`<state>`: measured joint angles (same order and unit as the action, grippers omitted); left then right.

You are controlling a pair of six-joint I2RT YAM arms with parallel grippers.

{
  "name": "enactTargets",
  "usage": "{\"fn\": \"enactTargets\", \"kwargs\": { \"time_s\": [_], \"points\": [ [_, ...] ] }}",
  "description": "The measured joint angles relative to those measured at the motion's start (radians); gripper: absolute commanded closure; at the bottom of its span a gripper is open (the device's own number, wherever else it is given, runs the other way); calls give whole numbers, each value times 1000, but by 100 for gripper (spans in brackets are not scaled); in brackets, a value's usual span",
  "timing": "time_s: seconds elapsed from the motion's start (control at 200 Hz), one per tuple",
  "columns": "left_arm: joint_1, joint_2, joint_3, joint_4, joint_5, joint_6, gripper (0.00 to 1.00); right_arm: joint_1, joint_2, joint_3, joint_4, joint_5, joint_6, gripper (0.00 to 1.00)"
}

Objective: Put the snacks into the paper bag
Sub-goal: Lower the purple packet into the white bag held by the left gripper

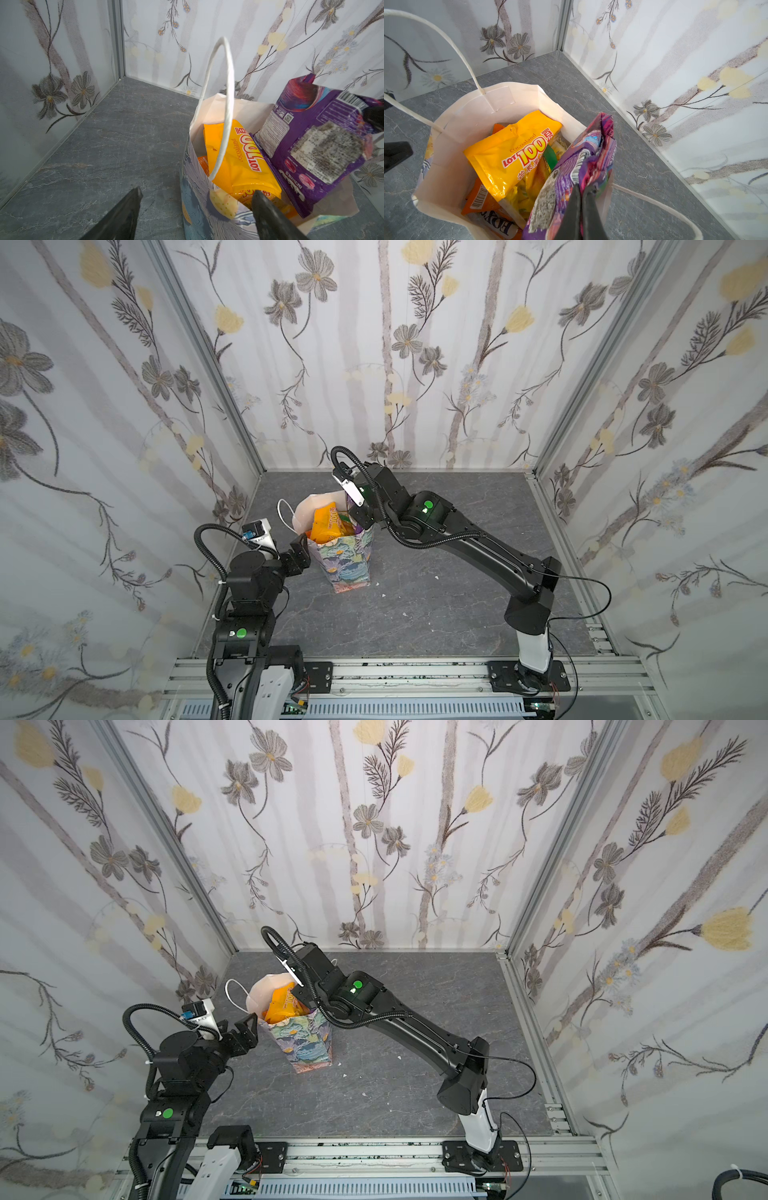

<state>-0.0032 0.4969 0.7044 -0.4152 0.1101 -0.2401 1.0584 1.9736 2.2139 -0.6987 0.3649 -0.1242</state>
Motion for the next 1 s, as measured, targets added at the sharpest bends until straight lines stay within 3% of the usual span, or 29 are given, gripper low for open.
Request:
{"fn": "enactTargets", "kwargs": {
  "time_s": [0.06,0.1,0.38,0.564,0.749,0.999],
  "points": [
    [0,0,0,0,0,0,17,2,5,0,0,-1,1,78],
    [0,0,0,0,0,0,16,4,6,0,1,-9,6,72],
    [0,6,0,0,0,0,17,21,64,45,80,-252,64,61],
    [0,5,0,0,0,0,16,19,79,85,86,-343,106,67],
    [0,0,-1,0,0,0,16,-14,75,96,40,-309,97,88],
    [0,-3,-2,0,0,0,17,-87,88,100,-51,-327,82,94]
  ]
}}
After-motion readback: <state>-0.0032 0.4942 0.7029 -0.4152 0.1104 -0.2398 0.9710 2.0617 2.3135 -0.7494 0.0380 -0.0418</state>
